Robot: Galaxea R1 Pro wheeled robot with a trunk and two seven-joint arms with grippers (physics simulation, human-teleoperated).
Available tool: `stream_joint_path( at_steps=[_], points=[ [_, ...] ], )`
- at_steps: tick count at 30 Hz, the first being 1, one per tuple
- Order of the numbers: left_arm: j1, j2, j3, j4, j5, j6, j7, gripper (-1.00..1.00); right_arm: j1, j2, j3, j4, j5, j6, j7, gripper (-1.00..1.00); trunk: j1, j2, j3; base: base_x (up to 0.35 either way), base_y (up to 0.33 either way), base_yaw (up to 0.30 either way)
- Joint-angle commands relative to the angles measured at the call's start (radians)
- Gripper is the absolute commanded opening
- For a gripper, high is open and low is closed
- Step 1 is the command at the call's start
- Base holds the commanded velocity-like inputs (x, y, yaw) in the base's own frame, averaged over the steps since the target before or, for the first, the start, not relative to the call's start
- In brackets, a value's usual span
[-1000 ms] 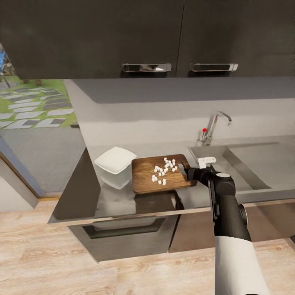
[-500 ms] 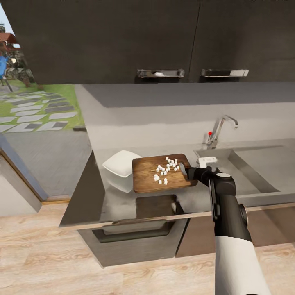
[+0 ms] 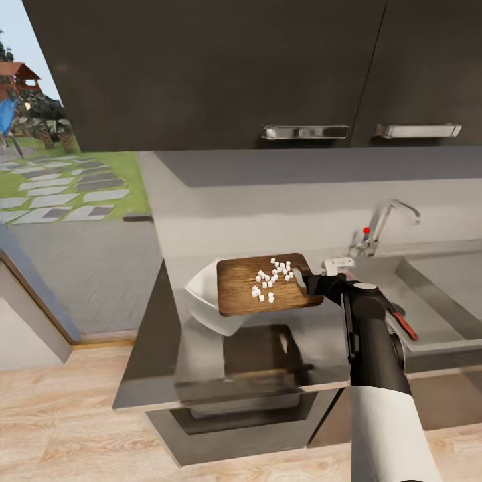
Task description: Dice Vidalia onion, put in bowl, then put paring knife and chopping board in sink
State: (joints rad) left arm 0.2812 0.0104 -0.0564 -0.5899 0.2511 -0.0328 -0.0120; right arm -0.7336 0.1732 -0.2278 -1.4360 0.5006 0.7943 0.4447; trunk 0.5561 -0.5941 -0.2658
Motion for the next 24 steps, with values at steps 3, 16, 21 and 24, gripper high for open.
stream_joint_path(
  at_steps=[3,16,21,24],
  points=[
    [0.0,0.001,-0.005,-0.001,0.01,-0.003,0.0,1.0,-0.001,0.001,-0.002,-0.001,0.006,0.003,0.011,-1.0,0.001,-0.001,0.004,0.254,0.232,0.0],
    [0.0,0.0,-0.005,0.001,0.01,-0.003,0.0,1.0,-0.001,0.001,-0.002,-0.001,0.006,0.003,0.011,-1.0,0.001,-0.001,0.024,0.203,0.032,0.0],
    [0.0,0.0,-0.005,0.001,0.01,-0.002,0.0,1.0,-0.001,0.001,-0.001,-0.001,0.006,0.003,0.011,-1.0,0.001,-0.001,0.027,0.06,0.0,0.0],
    [0.0,0.0,-0.005,0.001,0.01,-0.002,0.0,1.0,-0.001,0.001,-0.001,-0.001,0.006,0.002,0.011,-1.0,0.001,-0.001,0.027,0.006,0.0,0.0]
  ],
)
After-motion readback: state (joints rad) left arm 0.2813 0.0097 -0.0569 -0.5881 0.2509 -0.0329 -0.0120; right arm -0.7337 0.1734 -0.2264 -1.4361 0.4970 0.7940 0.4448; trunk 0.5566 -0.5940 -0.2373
